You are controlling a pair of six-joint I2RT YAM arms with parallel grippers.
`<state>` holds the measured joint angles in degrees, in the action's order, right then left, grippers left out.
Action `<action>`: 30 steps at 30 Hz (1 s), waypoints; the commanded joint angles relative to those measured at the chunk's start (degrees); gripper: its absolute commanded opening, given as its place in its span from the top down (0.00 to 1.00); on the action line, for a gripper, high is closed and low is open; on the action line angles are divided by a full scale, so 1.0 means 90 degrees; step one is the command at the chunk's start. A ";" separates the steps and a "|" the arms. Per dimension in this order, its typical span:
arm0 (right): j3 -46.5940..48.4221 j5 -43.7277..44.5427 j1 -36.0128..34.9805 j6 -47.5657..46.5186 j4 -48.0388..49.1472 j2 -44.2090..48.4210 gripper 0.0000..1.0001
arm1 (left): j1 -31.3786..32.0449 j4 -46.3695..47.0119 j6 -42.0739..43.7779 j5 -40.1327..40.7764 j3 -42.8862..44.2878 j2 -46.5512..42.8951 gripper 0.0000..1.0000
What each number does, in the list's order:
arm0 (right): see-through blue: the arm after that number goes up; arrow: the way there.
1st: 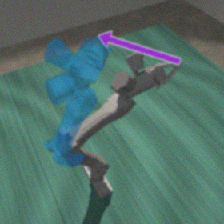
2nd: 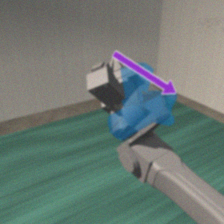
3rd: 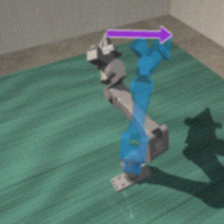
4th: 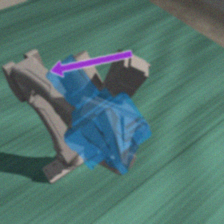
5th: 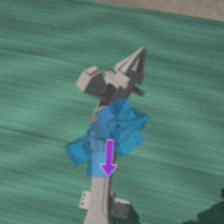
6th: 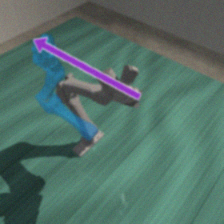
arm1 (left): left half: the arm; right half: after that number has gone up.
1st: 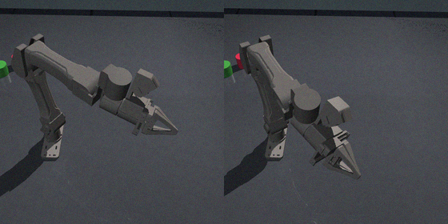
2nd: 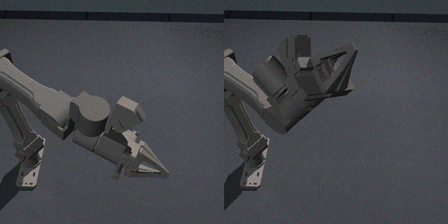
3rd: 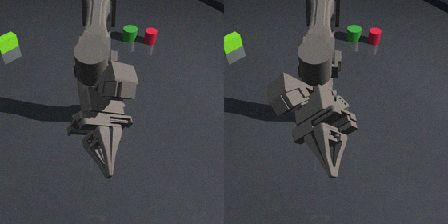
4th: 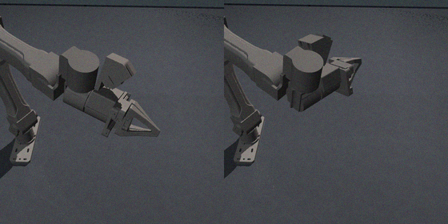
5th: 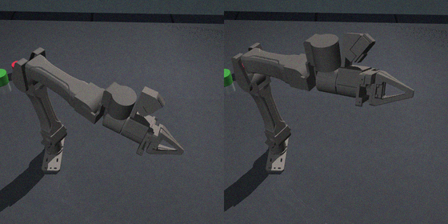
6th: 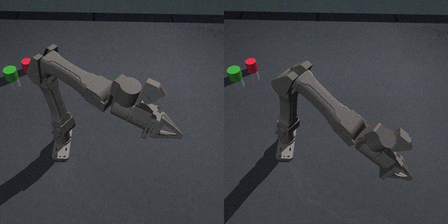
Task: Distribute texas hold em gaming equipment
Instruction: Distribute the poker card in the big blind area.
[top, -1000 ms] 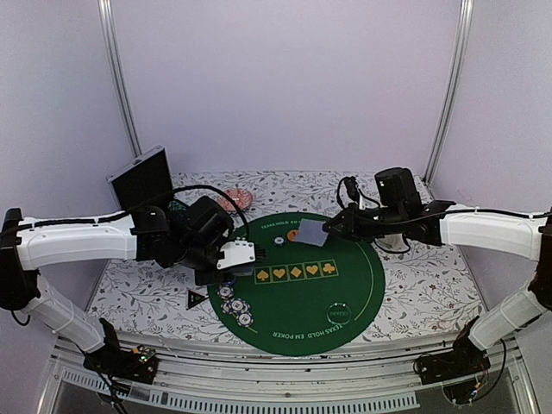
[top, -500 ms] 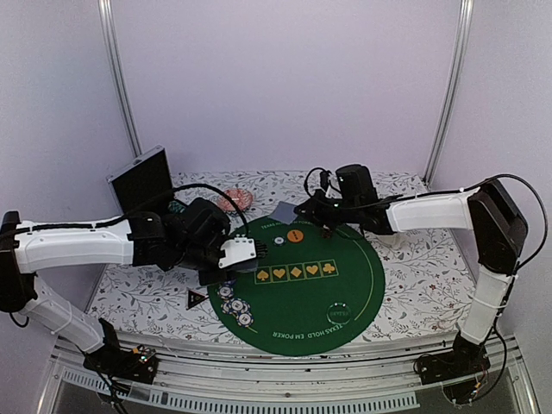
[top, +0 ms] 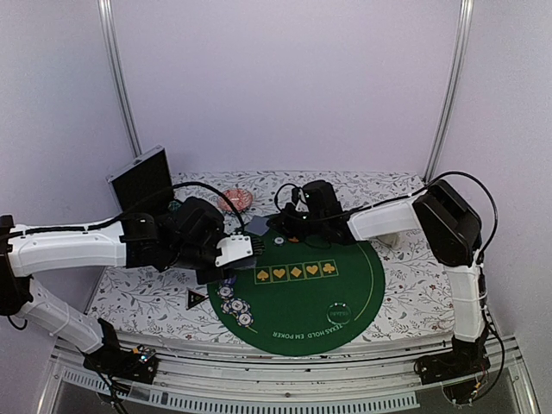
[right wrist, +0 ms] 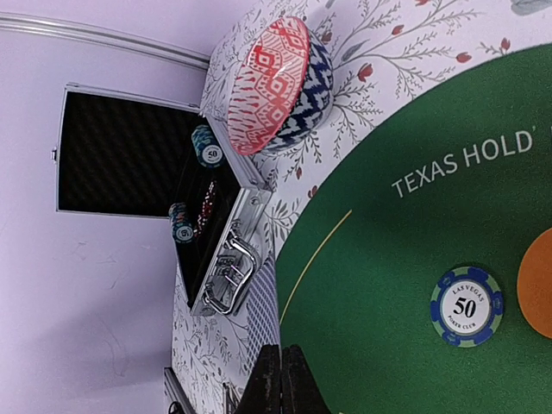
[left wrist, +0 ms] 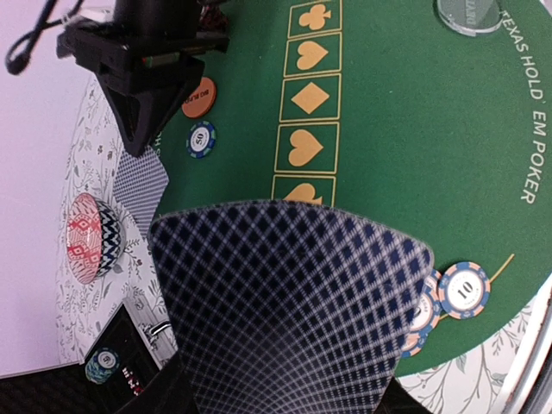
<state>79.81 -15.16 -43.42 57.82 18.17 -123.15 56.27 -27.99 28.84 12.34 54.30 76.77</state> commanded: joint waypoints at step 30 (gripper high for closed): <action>0.1240 0.0737 -0.0005 0.0449 -0.0922 -0.0930 0.47 | 0.0042 0.0263 0.0077 0.0026 -0.0184 -0.0284 0.50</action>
<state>90.56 -9.52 -43.59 62.22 10.79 -131.66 56.25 -27.22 29.10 12.53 53.43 75.75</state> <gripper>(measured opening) 0.482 0.500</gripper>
